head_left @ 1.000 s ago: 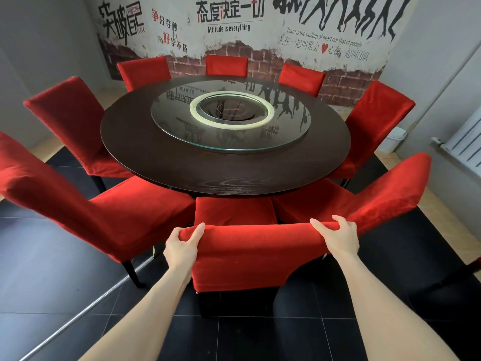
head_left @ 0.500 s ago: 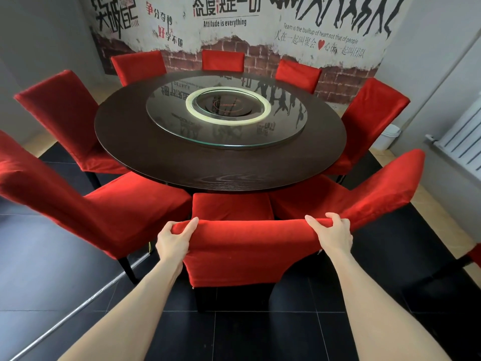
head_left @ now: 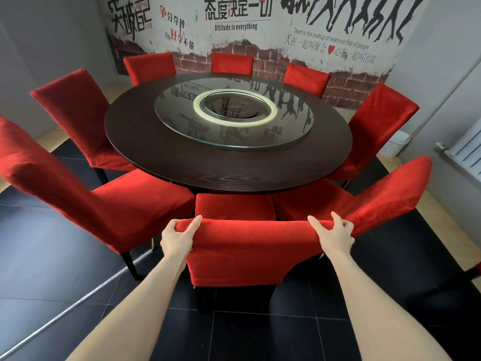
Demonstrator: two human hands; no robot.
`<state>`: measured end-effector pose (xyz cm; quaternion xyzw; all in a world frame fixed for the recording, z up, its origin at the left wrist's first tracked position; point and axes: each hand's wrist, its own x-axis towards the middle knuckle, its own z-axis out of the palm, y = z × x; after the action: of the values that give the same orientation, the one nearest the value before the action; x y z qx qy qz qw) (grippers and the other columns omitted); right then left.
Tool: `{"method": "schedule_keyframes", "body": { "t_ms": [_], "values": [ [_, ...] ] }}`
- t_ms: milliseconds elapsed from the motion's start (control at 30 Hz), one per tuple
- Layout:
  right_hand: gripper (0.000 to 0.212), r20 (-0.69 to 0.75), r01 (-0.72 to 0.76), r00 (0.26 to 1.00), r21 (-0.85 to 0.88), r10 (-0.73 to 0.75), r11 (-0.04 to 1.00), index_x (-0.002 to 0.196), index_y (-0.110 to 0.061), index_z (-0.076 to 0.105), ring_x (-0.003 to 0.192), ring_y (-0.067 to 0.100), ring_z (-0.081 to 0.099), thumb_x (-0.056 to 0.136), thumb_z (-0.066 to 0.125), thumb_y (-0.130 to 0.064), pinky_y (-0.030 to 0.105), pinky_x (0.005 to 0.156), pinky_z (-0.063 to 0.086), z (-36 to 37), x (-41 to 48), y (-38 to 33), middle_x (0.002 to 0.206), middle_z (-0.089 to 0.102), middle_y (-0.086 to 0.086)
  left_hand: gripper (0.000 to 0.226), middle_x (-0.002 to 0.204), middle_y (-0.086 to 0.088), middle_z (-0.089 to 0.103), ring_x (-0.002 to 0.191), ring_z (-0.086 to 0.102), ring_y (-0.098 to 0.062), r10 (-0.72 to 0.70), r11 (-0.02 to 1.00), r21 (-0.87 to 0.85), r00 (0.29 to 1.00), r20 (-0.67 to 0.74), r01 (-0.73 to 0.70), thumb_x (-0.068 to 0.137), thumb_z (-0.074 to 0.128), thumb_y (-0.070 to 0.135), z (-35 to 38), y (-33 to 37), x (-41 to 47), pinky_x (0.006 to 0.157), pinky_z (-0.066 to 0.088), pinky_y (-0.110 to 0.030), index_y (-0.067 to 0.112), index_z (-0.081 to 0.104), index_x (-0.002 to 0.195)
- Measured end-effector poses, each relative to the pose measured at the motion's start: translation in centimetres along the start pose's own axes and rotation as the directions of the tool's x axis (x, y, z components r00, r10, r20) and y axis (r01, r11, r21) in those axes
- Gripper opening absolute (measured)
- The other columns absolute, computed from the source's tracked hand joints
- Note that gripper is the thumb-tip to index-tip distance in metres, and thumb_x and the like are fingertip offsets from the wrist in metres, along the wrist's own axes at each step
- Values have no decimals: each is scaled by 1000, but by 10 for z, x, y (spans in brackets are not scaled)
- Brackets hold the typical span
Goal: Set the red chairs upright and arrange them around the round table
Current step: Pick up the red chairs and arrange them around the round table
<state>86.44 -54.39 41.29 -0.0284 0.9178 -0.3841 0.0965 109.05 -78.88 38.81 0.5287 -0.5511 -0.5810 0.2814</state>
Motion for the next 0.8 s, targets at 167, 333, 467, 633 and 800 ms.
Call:
{"method": "schedule_keyframes", "body": {
  "t_ms": [167, 333, 467, 633, 800],
  "values": [
    [75, -7, -39, 999, -14, 39, 999, 150, -23, 34, 136, 42, 23, 89, 60, -57, 55, 102, 37, 5, -6, -1, 153, 20, 7, 34, 92, 1, 65, 87, 64, -21, 10, 1000, 24, 999, 37, -11, 71, 80, 52, -3, -1, 3, 82, 58, -48, 27, 63, 86],
    [71, -33, -53, 998, 3, 53, 999, 149, -23, 37, 134, 41, 24, 90, 58, -57, 55, 100, 38, 19, -7, -7, 152, 19, 4, 31, 92, 2, 65, 91, 64, -22, 29, 999, 31, 998, 53, -30, 73, 80, 51, -11, 2, 17, 83, 57, -48, 27, 62, 84],
    [70, -66, -68, 995, -2, 68, 998, 148, -23, 39, 134, 42, 23, 90, 59, -56, 56, 101, 37, 22, -5, -9, 152, 20, 5, 33, 91, 2, 65, 89, 64, -21, 9, 1000, 23, 999, 42, -9, 73, 80, 52, -11, 1, 20, 83, 57, -48, 27, 61, 85],
    [69, -52, -70, 996, -4, 70, 998, 148, -23, 39, 133, 41, 23, 90, 58, -56, 56, 98, 39, 24, -8, -8, 152, 19, 3, 35, 93, 1, 65, 90, 64, -22, 5, 999, 40, 998, 62, -8, 73, 79, 53, -14, 0, 22, 83, 57, -49, 27, 61, 87],
    [69, -39, -64, 997, -25, 63, 998, 148, -23, 38, 134, 41, 22, 91, 56, -58, 57, 100, 37, 21, -8, -9, 153, 16, 3, 35, 95, 1, 65, 92, 64, -23, 6, 999, 32, 998, 55, -8, 73, 79, 54, -13, 0, 20, 85, 57, -49, 28, 62, 90]
  ]
}}
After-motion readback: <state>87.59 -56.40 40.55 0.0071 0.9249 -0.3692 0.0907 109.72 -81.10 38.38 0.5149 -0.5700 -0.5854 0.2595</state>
